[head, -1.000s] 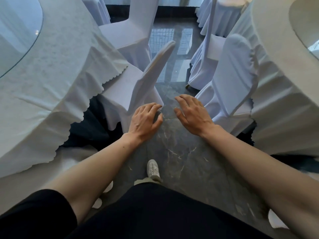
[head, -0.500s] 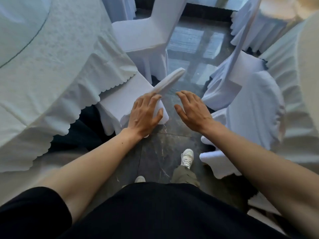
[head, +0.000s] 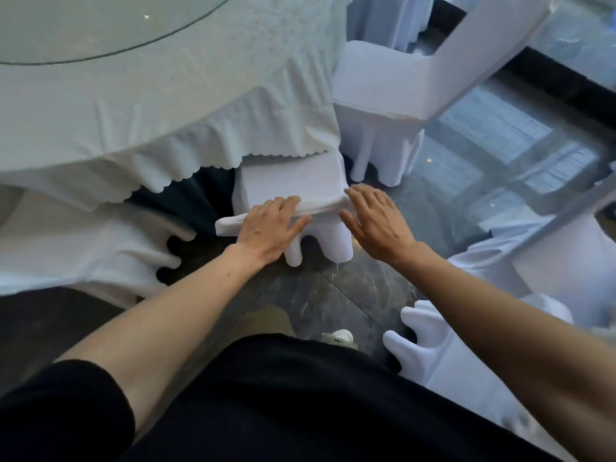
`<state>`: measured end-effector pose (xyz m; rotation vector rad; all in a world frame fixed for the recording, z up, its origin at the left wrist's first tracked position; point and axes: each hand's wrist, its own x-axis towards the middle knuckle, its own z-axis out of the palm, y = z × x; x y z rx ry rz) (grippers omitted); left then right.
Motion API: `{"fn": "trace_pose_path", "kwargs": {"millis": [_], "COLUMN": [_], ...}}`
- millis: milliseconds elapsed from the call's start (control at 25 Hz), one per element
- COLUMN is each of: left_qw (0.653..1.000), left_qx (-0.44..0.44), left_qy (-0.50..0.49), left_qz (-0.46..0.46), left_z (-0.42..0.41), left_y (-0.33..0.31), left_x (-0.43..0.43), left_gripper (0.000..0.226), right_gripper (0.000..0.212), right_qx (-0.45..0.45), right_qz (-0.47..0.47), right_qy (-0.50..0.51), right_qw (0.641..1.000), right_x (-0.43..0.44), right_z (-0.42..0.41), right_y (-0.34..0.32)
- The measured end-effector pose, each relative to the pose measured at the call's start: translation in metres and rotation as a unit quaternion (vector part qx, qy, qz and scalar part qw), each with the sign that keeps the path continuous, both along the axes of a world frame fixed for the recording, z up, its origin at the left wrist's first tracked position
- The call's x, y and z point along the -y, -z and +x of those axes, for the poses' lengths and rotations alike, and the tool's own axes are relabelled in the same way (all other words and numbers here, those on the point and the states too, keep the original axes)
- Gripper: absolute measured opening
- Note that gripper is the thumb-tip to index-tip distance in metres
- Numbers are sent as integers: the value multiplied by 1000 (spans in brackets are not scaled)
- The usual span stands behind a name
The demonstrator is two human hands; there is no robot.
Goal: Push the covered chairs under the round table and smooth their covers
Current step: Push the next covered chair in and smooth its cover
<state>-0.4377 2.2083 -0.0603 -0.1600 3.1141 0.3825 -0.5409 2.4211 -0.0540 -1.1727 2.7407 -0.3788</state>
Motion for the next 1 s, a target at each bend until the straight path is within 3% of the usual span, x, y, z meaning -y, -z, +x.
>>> {"fn": "trace_pose_path", "kwargs": {"millis": [120,400,760,1000], "left_qw": [1000,998,992,992], "left_qx": [-15,-29,-111,-113], "left_qy": [4,16,18,7], "left_qz": [-7,52,55,48], "left_z": [-9,-19,-19,-29], "left_y": [0,11,29,31], "left_x": [4,28,33,76], "left_gripper": [53,57,61,64], "right_gripper": [53,42,41,39], "right_qx": [7,26,-93,-87], "right_qz": [-28,-60,-114,-140], "right_qy": [-45,-38,-55,-69], "right_qw": [999,997,988,984], "right_x": [6,25,49,92], "right_z": [-12,-42,-61,-73], "right_y": [14,24,48,46]}}
